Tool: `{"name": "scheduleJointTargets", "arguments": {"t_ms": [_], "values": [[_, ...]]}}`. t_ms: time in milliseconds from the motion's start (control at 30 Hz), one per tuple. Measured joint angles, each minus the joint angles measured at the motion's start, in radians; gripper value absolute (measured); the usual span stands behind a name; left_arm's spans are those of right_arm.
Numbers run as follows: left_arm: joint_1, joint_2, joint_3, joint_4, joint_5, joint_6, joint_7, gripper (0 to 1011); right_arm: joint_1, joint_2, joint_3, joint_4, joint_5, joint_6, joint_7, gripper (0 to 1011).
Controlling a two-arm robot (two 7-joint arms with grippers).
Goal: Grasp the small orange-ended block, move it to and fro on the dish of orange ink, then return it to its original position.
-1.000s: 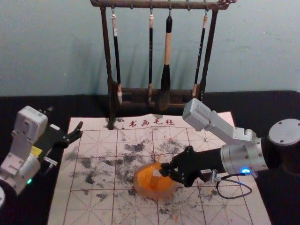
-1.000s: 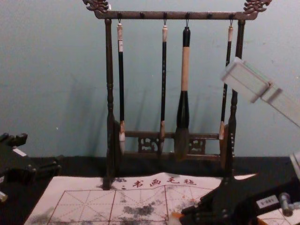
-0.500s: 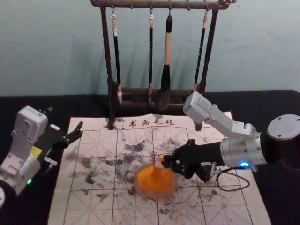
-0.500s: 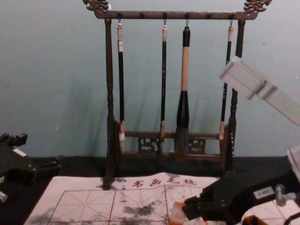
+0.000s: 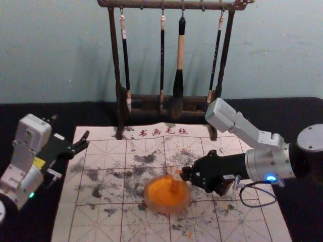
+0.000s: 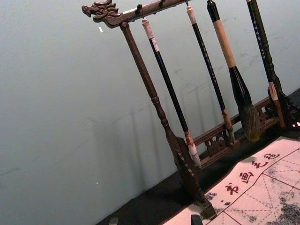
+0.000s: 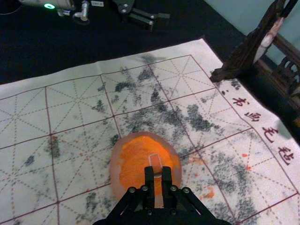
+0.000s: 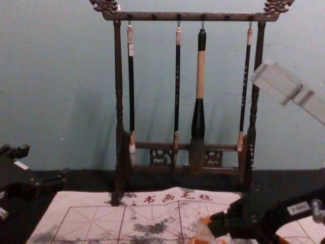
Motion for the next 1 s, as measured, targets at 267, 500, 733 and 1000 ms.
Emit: {"name": "scheduleJointTargets", "arguments": {"t_ms": [267, 500, 733, 1000], "values": [[0.0, 0.0, 0.0, 0.0, 0.0, 0.0, 0.0, 1001, -0.031, 0.032, 0.007, -0.044, 0.021, 0.006, 0.008, 65], [0.0, 0.0, 0.0, 0.0, 0.0, 0.0, 0.0, 1001, -0.046, 0.048, 0.01, -0.074, 0.036, 0.007, 0.012, 64], [0.0, 0.0, 0.0, 0.0, 0.0, 0.0, 0.0, 1001, -0.045, 0.047, 0.007, -0.081, 0.043, 0.007, 0.012, 65], [0.0, 0.0, 0.0, 0.0, 0.0, 0.0, 0.0, 1001, -0.038, 0.051, 0.008, -0.087, 0.047, 0.006, 0.008, 65]]}}
